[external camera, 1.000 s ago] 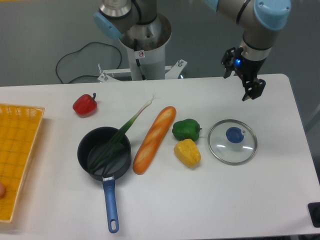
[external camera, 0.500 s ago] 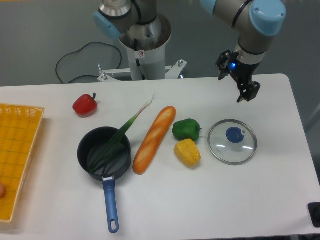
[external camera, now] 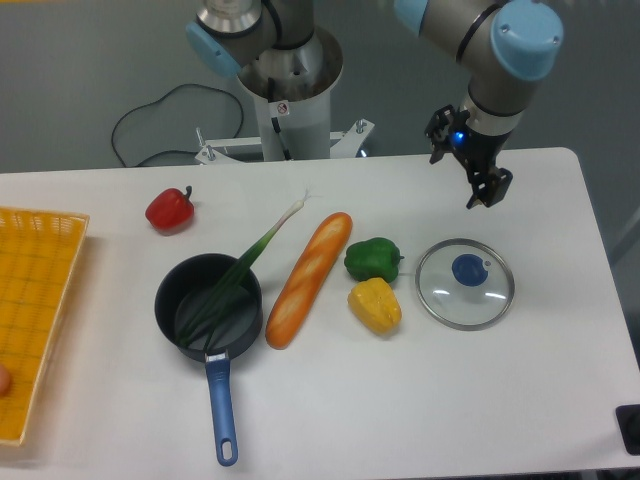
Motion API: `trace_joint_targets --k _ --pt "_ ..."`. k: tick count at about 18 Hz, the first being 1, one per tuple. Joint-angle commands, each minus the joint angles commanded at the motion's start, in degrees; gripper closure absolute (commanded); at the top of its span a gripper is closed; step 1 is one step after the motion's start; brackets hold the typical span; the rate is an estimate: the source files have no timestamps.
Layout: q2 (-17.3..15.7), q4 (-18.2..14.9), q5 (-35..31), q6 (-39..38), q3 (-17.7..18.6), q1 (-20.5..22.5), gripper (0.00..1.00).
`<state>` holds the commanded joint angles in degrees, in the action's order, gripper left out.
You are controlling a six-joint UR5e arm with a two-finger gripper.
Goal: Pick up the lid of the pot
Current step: 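Move the gripper from its raised pose toward the glass lid, then lower the open gripper down onto the blue knob of the glass lid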
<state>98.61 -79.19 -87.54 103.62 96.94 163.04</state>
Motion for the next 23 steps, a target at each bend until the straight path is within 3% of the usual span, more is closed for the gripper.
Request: trace_joint_targets --k 6,10,16,23 --pt "0.8 0.2 -0.1 -1.5 0.1 -1.0 0.0" --pt "2.7 5.4 -0.4 -8.2 0.1 -5.0 0.0" --pt "4.6 6.6 -0.4 -10.7 -0.2 -6.5 0.0" --pt "8.8 12.6 -2.1 -16.9 -0.3 -11.3 0.0"
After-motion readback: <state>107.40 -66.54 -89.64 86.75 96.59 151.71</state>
